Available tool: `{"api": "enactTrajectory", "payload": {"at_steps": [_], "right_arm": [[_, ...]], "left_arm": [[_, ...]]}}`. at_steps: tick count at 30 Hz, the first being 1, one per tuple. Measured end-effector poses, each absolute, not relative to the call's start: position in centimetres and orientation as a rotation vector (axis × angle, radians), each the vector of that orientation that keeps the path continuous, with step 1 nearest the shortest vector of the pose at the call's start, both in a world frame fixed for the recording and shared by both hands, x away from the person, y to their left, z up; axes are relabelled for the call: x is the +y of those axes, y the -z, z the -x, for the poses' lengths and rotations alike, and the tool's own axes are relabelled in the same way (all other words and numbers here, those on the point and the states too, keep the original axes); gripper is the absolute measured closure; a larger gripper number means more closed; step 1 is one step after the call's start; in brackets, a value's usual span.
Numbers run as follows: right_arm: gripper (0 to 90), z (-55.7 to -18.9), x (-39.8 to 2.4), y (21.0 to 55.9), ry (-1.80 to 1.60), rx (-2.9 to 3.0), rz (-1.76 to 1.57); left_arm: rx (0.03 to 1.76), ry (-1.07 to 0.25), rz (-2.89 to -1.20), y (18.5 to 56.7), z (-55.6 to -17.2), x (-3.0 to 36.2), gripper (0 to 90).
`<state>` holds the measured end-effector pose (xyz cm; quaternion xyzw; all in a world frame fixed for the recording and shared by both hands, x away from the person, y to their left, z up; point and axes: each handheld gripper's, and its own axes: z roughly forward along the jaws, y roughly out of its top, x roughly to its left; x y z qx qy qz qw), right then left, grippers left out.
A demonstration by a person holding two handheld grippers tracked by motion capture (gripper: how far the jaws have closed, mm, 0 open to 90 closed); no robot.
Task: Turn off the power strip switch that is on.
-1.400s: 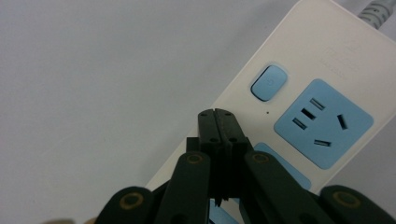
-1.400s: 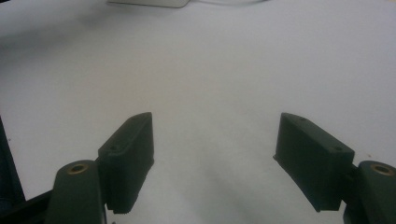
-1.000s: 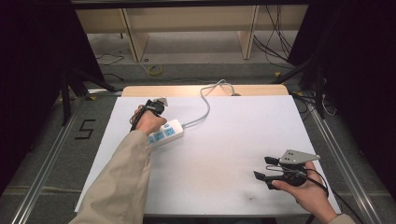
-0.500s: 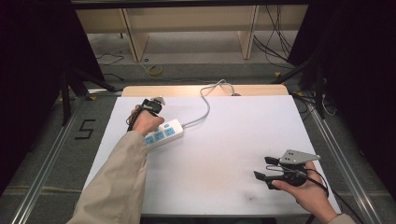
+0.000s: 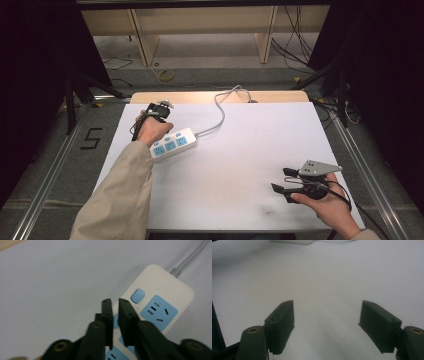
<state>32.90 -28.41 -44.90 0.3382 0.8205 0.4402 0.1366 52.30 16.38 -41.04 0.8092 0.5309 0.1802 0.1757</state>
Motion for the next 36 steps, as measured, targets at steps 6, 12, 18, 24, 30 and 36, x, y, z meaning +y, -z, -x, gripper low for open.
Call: {"api": "enactTrajectory", "payload": {"at_steps": [6,12,18,24,30,36], "right_arm": [[28.4,-32.9,-28.3,44.9,-1.273,2.376,-0.98],[28.4,-32.9,-28.4,44.9,-1.27,2.377,-0.979],[28.4,-32.9,-28.3,44.9,-1.271,2.376,-0.98],[28.4,-32.9,-28.3,44.9,-1.272,2.376,-0.98],[28.4,-32.9,-28.4,44.9,-1.272,2.376,-0.98],[28.4,-32.9,-28.3,44.9,-1.274,2.376,-0.98]], "left_arm": [[1.469,-0.485,-2.236,40.5,-52.0,16.8,72.6],[1.409,-0.491,-2.181,40.2,-51.6,17.3,52.4],[1.348,-0.488,-2.199,40.0,-50.8,17.7,32.5],[1.298,-0.485,-2.194,39.6,-50.0,17.8,23.5],[1.241,-0.498,-2.153,39.2,-48.8,17.6,19.2],[1.203,-0.522,-2.119,38.9,-47.4,17.3,17.3]]}}
